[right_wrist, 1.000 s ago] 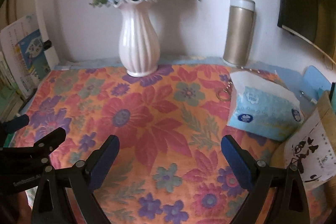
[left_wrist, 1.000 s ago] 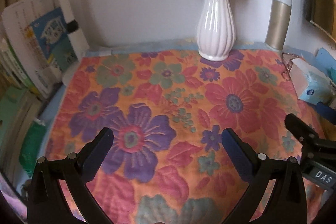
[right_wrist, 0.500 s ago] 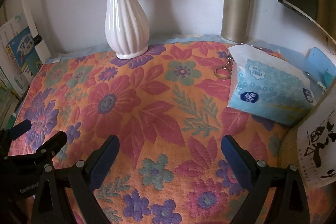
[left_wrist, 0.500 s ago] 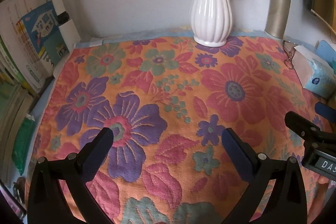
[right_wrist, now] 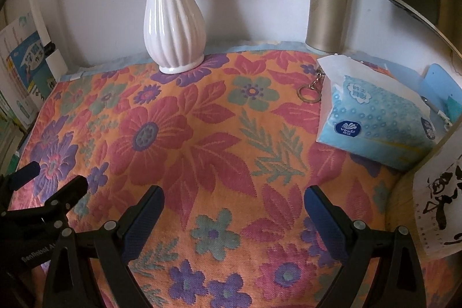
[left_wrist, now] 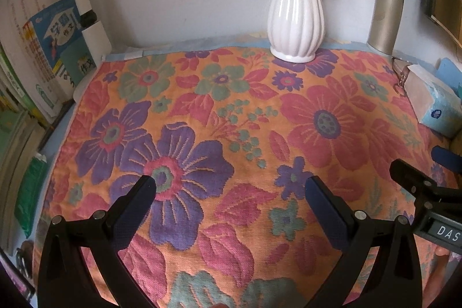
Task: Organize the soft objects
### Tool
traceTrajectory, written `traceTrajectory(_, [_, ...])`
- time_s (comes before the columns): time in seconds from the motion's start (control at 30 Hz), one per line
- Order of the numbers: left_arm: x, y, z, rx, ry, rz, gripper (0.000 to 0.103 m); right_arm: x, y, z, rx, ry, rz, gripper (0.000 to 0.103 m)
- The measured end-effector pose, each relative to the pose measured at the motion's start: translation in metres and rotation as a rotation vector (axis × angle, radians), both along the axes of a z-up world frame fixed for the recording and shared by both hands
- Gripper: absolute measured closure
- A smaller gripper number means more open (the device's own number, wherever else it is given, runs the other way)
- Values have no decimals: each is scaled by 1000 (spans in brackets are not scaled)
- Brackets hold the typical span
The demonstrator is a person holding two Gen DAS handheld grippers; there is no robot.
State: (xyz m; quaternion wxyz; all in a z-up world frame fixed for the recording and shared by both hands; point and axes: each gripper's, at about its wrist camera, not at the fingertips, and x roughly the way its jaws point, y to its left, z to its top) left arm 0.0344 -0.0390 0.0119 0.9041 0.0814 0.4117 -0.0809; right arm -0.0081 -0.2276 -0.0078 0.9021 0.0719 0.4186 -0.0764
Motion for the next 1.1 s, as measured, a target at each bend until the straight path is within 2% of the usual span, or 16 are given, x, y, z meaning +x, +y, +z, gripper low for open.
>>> traceTrajectory(0.4, [3,5,-1,-21,16,19,1,1,3,-3,-11,14,7,6])
traceTrajectory(0.97, [0,8,4,-13,-33,34,1,2,4,-3,-16,20,10,6])
traceTrajectory(1.03, [-3,10,8,-24,-65,37,1,1,4,-3,-17,19,9,6])
traceTrajectory(1.1, [-2,9,7,-39,-49,14,1,1,4,-3,-18,19,6,6])
